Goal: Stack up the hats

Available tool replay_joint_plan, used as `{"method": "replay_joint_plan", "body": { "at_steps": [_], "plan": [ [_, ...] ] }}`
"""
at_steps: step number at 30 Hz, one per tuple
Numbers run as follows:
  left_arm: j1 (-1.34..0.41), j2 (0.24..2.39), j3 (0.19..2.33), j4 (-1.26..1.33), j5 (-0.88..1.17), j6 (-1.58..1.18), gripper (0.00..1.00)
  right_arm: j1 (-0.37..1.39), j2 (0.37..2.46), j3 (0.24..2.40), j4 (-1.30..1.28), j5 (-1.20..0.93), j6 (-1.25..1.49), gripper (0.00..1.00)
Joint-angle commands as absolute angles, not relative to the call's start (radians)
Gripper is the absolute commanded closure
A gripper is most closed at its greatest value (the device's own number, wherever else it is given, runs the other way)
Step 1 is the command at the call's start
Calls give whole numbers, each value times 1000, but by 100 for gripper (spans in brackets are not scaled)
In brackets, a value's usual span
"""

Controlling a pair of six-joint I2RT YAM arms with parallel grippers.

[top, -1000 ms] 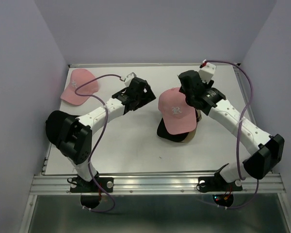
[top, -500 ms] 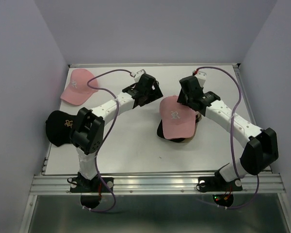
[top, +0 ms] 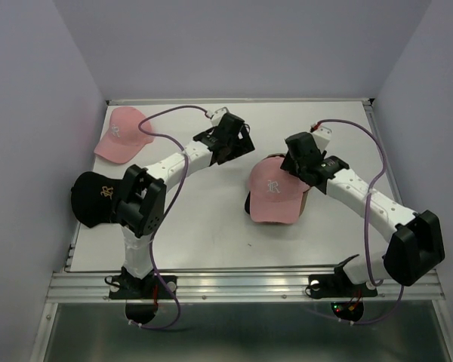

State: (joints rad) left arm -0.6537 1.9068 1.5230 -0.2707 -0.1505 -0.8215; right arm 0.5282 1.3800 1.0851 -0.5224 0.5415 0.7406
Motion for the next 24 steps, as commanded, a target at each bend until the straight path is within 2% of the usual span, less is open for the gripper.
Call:
{"method": "replay_joint_plan", "body": {
  "at_steps": [1, 8, 15, 24],
  "plan": [
    [-658, 1865, 1614, -321, -221, -782, 6, 523, 1330, 1132, -546, 574, 718, 35],
    [-652, 1715, 1571, -347, -324, -765, 1, 523, 1266, 1216, -534, 479, 612, 27],
    [-553, 1510, 1381, -361, -379, -785, 1, 523, 1194, 1149, -460, 338, 540, 21],
    [-348, 1249, 1120, -380, -383, -844, 1, 523, 1244, 1062, -353, 103, 408, 25]
  ]
}}
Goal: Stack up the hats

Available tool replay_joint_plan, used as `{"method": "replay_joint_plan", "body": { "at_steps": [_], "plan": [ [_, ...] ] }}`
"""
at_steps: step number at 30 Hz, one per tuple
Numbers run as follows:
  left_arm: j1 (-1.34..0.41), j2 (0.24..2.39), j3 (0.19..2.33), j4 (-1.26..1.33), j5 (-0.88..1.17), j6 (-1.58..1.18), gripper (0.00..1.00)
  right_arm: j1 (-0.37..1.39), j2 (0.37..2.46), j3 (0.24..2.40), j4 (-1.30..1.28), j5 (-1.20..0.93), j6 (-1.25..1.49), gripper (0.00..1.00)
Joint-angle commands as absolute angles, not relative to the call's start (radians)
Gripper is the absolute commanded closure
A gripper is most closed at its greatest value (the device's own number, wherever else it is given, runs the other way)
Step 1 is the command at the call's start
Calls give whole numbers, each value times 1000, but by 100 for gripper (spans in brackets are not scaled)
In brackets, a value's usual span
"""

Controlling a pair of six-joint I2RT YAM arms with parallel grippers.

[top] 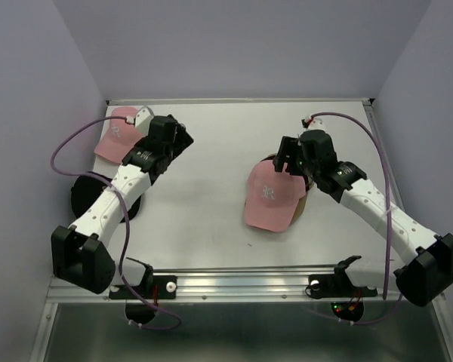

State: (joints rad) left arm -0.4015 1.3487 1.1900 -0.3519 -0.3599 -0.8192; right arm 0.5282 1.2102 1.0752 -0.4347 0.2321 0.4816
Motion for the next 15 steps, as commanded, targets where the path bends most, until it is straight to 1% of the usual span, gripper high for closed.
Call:
{"method": "replay_joint_plan", "body": {
  "at_steps": [1, 6, 11, 13, 15],
  "plan": [
    [-321, 1229, 1082, -387, -385, -851, 1, 523, 1270, 1052, -351, 95, 411, 26],
    [-250, 1096, 977, -435, -403, -890, 1, 523, 1307, 1011, -353, 138, 431, 27],
    [-178, 1022, 904, -498, -402, -940, 1, 523, 1293, 992, -353, 166, 420, 27],
    [-166, 991, 865, -531, -403, -963, 1, 523, 1276, 996, -353, 170, 420, 27],
    [-160, 957, 816, -575, -416, -1035, 1, 523, 1261, 1003, -353, 175, 422, 24]
  ]
}}
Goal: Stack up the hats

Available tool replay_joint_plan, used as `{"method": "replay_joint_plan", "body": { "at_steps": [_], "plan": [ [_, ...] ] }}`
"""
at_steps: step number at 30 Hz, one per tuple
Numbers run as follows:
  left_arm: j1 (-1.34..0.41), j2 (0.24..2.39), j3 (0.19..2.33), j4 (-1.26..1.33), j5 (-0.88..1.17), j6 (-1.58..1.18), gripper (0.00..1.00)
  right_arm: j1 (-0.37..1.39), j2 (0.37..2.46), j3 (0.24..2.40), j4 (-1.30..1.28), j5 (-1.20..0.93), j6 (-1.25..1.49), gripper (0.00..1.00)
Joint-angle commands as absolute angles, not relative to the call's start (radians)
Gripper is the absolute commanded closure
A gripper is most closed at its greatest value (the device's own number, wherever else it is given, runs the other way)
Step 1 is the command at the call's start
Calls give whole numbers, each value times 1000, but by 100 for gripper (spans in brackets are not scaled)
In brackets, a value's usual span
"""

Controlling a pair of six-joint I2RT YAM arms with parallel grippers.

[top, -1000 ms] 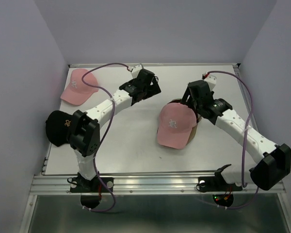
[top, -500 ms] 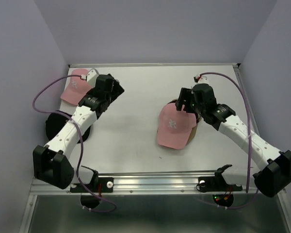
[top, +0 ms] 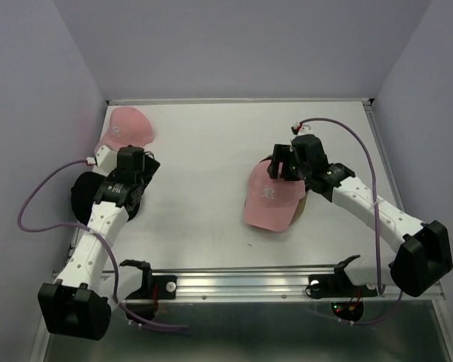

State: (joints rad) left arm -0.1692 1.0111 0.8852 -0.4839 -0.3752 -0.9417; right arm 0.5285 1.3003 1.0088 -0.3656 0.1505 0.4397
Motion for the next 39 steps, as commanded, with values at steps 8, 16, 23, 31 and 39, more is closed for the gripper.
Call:
{"method": "replay_joint_plan", "body": {
  "at_steps": [8, 16, 23, 31, 39],
  "plan": [
    [-152, 830, 595, -536, -385, -1265, 1, 523, 1175, 1034, -348, 166, 407, 3],
    [-153, 896, 488, -362, -440, -1337, 1, 523, 1216, 1037, -347, 111, 371, 0],
    [-184, 1084, 538, -324, -558, -1500, 1, 523, 1269, 1045, -347, 61, 373, 0],
    [-232, 1091, 430, -230, -708, -1853, 1, 523, 1282, 1048, -347, 12, 368, 0],
    [-239, 1222, 440, -216, -741, -1980, 1, 523, 1289, 1055, -347, 9, 365, 0]
  ]
}}
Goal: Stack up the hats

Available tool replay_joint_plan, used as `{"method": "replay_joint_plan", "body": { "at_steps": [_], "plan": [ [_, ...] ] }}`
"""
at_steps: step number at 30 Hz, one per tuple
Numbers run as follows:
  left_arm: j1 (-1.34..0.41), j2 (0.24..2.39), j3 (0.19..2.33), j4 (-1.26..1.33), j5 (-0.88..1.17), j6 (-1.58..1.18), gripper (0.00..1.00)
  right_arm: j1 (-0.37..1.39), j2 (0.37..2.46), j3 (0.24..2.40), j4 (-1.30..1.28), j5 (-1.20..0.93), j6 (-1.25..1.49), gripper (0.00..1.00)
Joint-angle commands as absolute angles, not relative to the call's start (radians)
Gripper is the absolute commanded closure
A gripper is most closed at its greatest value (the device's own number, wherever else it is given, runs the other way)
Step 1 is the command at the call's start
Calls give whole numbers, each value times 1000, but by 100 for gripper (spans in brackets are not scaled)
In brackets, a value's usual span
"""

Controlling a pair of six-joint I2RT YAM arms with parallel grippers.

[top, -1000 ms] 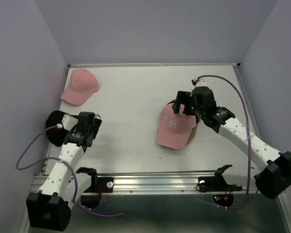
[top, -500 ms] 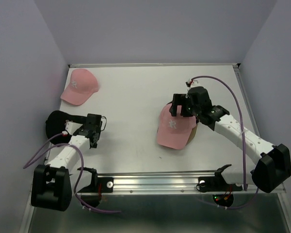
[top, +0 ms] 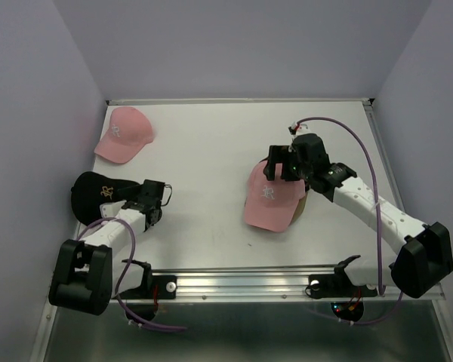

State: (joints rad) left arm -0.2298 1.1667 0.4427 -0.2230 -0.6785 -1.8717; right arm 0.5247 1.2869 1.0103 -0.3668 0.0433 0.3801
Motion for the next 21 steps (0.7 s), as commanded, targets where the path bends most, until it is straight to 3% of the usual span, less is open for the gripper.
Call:
{"method": "replay_joint_plan", "body": {
  "at_steps": [1, 7, 12, 18, 19, 21],
  "plan": [
    [-239, 1235, 442, -209, -742, -1991, 1, 523, 1289, 1055, -347, 8, 364, 0],
    [-239, 1327, 465, -228, -761, -2143, 2, 523, 1281, 1054, -348, -5, 354, 0],
    [-239, 1364, 488, -299, -781, -2310, 14, 523, 1275, 1057, -350, -9, 351, 0],
    [-242, 1404, 526, -407, -788, -2439, 38, 523, 1285, 1057, -353, -11, 350, 0],
    [-245, 1393, 529, -426, -792, -2456, 49, 523, 1285, 1057, -354, -9, 350, 0],
    [-253, 1379, 531, -454, -804, -2473, 60, 523, 1284, 1057, -354, -8, 350, 0]
  ]
}}
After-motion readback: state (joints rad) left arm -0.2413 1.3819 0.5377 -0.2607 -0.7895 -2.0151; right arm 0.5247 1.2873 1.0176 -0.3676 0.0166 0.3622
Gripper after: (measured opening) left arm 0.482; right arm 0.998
